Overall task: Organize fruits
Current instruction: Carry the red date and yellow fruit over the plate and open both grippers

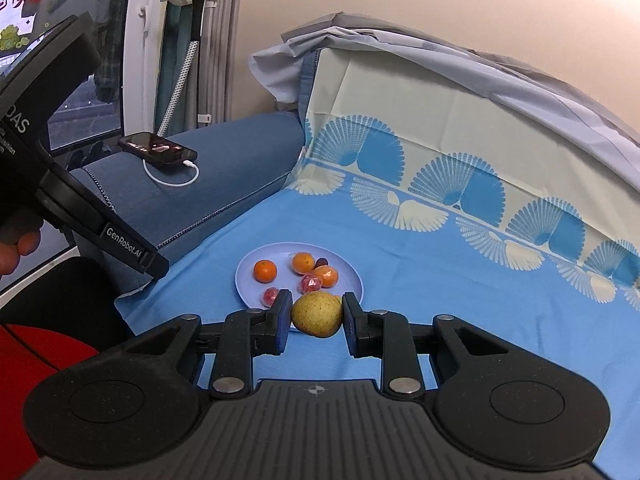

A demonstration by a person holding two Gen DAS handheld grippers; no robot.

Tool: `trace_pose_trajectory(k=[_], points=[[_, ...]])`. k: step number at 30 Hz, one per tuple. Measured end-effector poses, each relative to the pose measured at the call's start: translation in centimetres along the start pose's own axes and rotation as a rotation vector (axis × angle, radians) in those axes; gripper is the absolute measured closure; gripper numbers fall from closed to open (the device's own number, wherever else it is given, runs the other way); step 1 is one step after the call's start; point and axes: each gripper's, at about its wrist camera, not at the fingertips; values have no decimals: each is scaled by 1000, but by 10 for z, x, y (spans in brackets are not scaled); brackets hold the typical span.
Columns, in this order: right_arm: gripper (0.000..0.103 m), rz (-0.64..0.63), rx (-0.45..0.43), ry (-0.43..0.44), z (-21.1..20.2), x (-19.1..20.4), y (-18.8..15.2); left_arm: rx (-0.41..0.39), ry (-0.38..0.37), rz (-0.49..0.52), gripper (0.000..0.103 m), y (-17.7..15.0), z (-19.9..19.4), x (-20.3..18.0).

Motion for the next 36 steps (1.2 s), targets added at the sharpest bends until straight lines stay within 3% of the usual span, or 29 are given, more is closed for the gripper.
trace_pose_trajectory(k=[13,22,36], points=[[75,15,28,14,7,-4,-1,15,-7,5,68,4,7,1],[75,41,93,22,32,-11,-4,47,-6,11,68,15,30,2],[75,154,142,60,116,-39,20,81,-14,-5,68,91,93,2]])
Point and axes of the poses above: each gripper's, at about its wrist camera, not at the fingertips, and z roughly the way its jaws point, x to its left, y to its top, and after that the axes turned 7 degrees about y, right-handed
